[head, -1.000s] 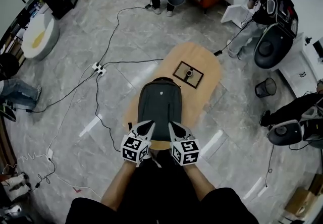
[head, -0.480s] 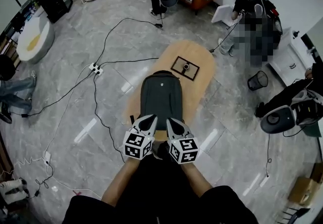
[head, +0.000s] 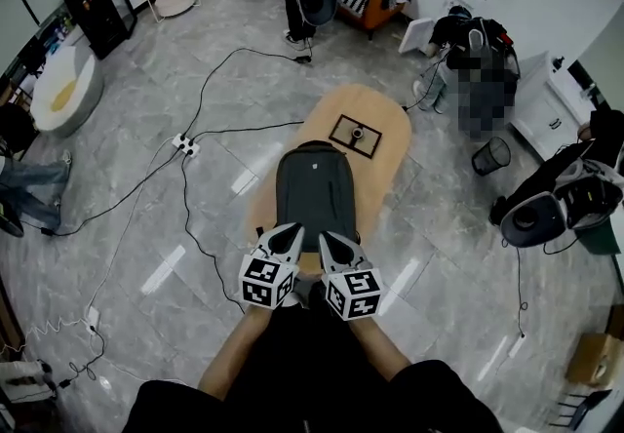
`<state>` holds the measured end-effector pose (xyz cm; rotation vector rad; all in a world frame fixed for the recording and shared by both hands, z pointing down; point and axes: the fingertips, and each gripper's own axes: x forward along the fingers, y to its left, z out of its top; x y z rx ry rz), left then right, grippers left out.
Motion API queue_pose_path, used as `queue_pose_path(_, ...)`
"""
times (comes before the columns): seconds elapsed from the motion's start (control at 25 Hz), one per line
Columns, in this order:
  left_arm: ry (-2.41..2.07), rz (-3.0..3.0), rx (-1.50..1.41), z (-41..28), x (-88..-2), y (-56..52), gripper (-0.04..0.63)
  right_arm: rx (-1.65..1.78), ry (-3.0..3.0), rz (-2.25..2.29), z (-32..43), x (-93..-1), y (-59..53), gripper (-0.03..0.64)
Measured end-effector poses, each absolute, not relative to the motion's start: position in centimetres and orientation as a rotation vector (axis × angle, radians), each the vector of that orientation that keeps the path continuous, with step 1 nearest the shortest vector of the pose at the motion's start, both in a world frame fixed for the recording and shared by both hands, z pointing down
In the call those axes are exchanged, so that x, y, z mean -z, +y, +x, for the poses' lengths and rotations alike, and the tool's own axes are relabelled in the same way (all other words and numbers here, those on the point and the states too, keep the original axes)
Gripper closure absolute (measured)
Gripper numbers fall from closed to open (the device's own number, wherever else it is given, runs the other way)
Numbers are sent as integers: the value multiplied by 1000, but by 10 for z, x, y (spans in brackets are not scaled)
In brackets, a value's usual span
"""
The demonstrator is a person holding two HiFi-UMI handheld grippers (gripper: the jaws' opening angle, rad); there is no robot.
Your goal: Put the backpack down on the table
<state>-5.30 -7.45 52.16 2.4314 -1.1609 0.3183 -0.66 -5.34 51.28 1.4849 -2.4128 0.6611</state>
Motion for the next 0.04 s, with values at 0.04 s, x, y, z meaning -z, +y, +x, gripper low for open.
queue_pose_path(0.04,-1160,2432,-320,-53,-522,-72,575,-659,-2412,1484,-7,-513,-51,607)
